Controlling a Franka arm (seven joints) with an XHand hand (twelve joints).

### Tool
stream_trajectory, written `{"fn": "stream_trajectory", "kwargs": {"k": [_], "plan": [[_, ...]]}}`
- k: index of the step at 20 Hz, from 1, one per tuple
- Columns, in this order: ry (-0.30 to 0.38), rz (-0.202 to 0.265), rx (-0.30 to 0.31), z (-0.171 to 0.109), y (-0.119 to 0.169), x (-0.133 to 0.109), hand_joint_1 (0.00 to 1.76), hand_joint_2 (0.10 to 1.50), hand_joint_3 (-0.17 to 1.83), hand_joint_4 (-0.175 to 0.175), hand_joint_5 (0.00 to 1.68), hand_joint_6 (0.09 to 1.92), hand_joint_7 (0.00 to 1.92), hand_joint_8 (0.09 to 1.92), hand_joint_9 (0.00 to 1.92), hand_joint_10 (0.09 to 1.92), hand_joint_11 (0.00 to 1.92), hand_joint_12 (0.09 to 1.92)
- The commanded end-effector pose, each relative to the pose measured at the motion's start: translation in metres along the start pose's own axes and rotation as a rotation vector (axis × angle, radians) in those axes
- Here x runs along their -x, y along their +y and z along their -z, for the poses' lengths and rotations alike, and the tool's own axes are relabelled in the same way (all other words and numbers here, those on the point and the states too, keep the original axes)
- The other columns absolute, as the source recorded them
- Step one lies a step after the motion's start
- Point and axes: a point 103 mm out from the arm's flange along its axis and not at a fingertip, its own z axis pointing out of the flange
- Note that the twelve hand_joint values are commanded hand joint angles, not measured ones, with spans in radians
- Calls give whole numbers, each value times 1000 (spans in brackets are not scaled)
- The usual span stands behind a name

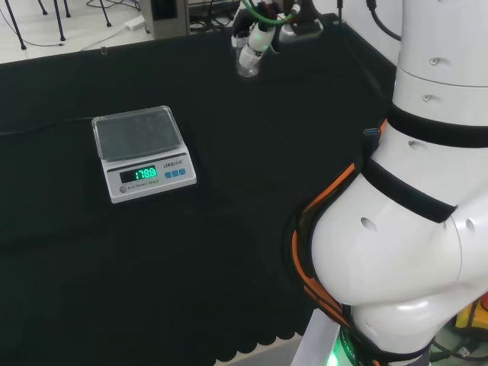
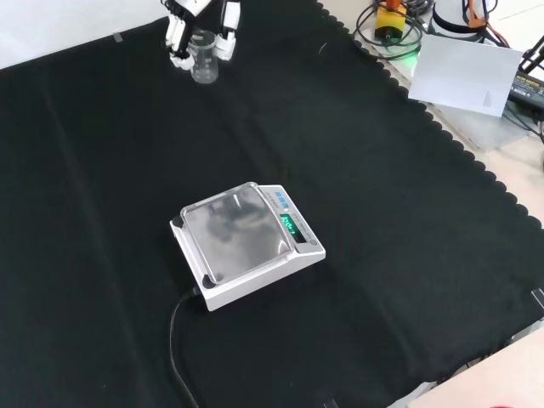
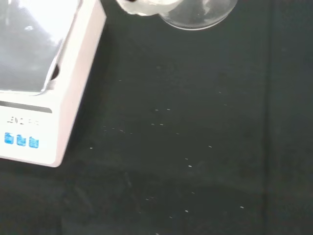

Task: Put the beaker on the electronic balance.

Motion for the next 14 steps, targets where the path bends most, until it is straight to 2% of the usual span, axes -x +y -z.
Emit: {"fn": "stream_trajectory", "kwargs": {"k": [1,10,14], "plan": [[-42,40,-18,3,16,-38,1127,1147,-29,-131,938,1079,926,892,1118,755,1176,958],[-83,104,-35,3,30,-89,1127,1147,-29,-131,938,1079,929,891,1120,755,1176,956],[-84,146,-33,1,40,-112,1127,1147,-29,-131,938,1079,930,891,1121,754,1177,956]]}}
